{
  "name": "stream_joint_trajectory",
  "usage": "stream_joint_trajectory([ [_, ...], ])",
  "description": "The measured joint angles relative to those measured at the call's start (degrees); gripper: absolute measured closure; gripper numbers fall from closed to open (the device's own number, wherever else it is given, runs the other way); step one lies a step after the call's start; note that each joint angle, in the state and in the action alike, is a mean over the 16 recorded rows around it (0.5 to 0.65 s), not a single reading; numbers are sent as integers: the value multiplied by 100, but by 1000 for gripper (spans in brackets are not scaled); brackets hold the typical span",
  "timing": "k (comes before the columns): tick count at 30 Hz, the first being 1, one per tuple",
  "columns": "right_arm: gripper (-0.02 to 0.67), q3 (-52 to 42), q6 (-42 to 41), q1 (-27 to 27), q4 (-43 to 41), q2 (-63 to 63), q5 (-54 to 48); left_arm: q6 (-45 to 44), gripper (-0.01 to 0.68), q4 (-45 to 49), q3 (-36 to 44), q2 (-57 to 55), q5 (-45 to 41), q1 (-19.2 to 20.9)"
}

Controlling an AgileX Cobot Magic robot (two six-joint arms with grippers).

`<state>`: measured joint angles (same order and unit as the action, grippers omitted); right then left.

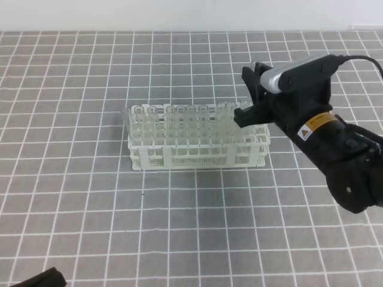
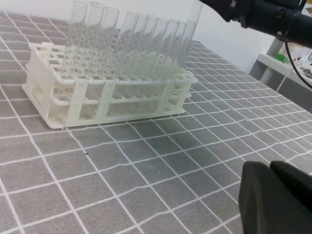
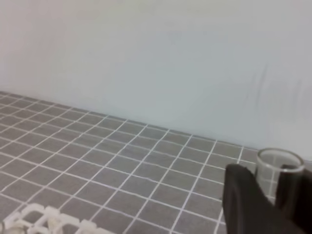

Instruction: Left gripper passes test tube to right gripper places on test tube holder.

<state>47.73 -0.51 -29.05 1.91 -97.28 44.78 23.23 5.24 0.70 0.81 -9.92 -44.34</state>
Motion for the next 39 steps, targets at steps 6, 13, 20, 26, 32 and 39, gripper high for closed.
stream_joint_trajectory([
  [6,545,-171,22,-5,-39,134,138,-1,673,1,-15,-13,-16,0],
  [13,545,-429,48,-10,-38,304,369,-1,673,1,-25,-25,-51,0],
  [20,545,-423,51,-11,6,303,407,-2,673,2,-30,-27,-77,0],
  [26,545,-315,51,-11,2,224,258,-1,673,3,-15,-14,-72,0],
  [32,545,-224,51,-11,-1,159,124,-1,673,3,-10,-14,-68,0],
  [39,545,-153,51,-11,-1,102,50,-1,673,3,-15,-17,-73,0],
])
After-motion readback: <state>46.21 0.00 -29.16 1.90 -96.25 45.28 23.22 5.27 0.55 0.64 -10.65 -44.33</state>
